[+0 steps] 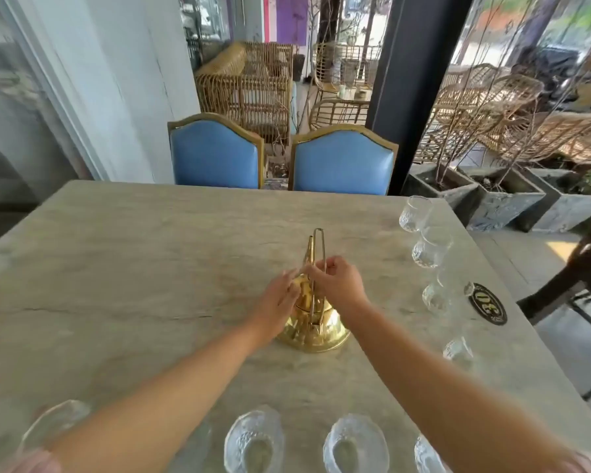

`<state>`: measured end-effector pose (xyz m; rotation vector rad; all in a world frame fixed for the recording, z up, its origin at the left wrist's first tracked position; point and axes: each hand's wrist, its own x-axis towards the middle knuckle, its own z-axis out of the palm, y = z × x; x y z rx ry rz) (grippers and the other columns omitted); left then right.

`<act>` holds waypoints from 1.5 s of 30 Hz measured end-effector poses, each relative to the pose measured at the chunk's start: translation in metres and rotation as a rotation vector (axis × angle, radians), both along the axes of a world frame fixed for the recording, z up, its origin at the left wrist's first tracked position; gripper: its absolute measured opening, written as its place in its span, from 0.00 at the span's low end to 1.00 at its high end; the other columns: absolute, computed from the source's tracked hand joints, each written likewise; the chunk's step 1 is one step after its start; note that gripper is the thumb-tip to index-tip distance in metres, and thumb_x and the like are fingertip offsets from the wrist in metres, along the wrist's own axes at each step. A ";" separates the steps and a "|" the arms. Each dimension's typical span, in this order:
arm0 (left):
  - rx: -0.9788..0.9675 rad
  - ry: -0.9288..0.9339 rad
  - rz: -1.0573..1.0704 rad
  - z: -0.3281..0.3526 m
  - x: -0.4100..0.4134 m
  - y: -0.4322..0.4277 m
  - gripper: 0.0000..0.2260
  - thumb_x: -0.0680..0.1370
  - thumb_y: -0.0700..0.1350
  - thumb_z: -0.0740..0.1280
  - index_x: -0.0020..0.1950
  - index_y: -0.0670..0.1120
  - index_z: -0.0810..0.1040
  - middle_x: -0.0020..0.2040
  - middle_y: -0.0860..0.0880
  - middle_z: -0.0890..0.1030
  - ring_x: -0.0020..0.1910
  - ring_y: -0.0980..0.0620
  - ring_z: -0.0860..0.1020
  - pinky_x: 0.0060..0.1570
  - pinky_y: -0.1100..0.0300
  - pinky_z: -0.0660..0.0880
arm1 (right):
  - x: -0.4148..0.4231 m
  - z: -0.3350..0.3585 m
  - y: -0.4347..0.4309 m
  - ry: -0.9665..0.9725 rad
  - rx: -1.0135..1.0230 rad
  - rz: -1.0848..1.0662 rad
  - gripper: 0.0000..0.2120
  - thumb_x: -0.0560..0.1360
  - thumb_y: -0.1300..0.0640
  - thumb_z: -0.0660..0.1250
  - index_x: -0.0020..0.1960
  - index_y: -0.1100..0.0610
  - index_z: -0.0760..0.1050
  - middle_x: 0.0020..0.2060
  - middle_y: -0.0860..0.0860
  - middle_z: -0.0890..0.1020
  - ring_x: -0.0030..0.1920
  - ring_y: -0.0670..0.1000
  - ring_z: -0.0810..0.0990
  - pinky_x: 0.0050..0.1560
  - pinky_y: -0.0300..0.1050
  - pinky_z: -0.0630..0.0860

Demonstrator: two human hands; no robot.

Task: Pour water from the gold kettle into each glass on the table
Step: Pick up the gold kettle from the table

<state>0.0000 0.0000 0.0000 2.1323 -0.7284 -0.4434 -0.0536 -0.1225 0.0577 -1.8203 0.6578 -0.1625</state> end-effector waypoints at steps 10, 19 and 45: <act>0.227 -0.047 -0.085 -0.028 0.004 0.001 0.24 0.81 0.58 0.51 0.69 0.65 0.36 0.79 0.51 0.41 0.78 0.50 0.44 0.75 0.45 0.49 | 0.001 -0.009 0.001 -0.192 0.396 0.086 0.08 0.79 0.55 0.61 0.45 0.59 0.70 0.24 0.48 0.69 0.23 0.45 0.68 0.26 0.37 0.68; 0.308 -0.152 -0.069 -0.022 0.000 0.003 0.27 0.81 0.57 0.52 0.76 0.60 0.42 0.79 0.55 0.42 0.77 0.52 0.55 0.73 0.40 0.51 | 0.009 -0.009 0.013 -0.169 0.502 0.008 0.19 0.79 0.50 0.59 0.30 0.55 0.66 0.21 0.49 0.65 0.21 0.47 0.60 0.22 0.39 0.59; -0.106 -0.437 0.063 0.066 -0.047 0.069 0.25 0.80 0.54 0.59 0.76 0.58 0.55 0.73 0.50 0.59 0.70 0.55 0.62 0.70 0.57 0.63 | -0.035 0.114 0.058 -0.262 0.204 0.109 0.20 0.77 0.51 0.62 0.28 0.54 0.65 0.20 0.49 0.63 0.19 0.47 0.57 0.19 0.37 0.57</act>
